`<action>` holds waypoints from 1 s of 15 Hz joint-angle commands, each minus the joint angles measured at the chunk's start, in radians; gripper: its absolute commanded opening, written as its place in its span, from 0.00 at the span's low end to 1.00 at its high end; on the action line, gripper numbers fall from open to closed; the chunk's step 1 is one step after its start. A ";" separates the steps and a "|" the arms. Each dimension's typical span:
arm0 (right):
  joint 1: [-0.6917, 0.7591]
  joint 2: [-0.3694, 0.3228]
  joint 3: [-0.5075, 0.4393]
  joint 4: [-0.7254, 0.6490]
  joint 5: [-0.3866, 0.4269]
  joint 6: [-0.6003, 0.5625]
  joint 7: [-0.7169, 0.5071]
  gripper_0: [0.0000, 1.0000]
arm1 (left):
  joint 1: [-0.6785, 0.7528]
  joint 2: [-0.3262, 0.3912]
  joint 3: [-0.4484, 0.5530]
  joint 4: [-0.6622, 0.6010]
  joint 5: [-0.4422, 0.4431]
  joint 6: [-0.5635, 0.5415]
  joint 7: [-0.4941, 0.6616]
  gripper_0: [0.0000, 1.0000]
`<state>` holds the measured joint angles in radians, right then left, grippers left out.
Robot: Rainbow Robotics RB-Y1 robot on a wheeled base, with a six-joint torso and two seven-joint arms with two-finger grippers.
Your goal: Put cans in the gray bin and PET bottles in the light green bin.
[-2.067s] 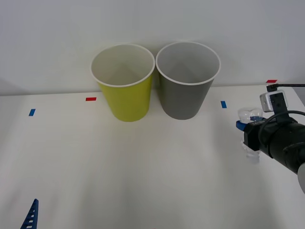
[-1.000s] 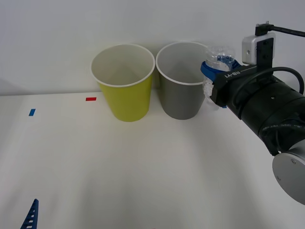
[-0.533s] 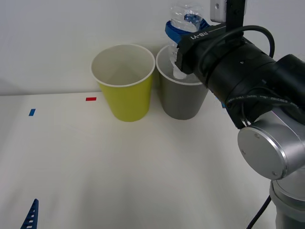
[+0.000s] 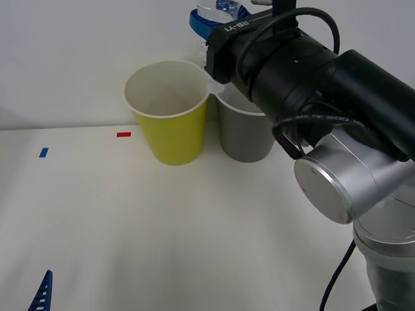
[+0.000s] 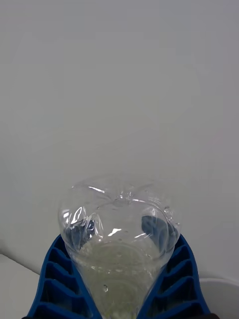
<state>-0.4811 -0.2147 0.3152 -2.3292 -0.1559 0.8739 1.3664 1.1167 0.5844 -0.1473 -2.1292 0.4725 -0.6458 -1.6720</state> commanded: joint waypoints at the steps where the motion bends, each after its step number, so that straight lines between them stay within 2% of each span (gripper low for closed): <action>1: -0.099 0.009 0.044 0.195 -0.010 -0.168 0.003 0.00 | 0.000 0.000 0.000 0.000 0.000 0.000 0.000 1.00; 4: -0.169 0.005 0.056 0.330 -0.021 -0.265 0.002 0.00 | 0.000 0.000 0.000 0.000 0.000 0.000 0.000 1.00; 9: -0.238 -0.046 0.099 0.502 -0.065 -0.461 -0.016 0.00 | 0.000 0.000 0.000 0.000 0.000 0.000 0.000 1.00; 12: -0.284 -0.058 0.119 0.559 -0.090 -0.480 -0.039 0.00 | 0.000 0.000 0.000 0.000 0.000 0.000 0.000 1.00; 15: -0.327 -0.075 0.142 0.672 -0.116 -0.578 -0.049 0.00 | 0.000 0.000 0.000 0.000 0.000 0.000 0.000 1.00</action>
<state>-0.7893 -0.2846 0.4453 -1.7002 -0.2648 0.3333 1.3230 1.1167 0.5844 -0.1473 -2.1292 0.4725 -0.6458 -1.6720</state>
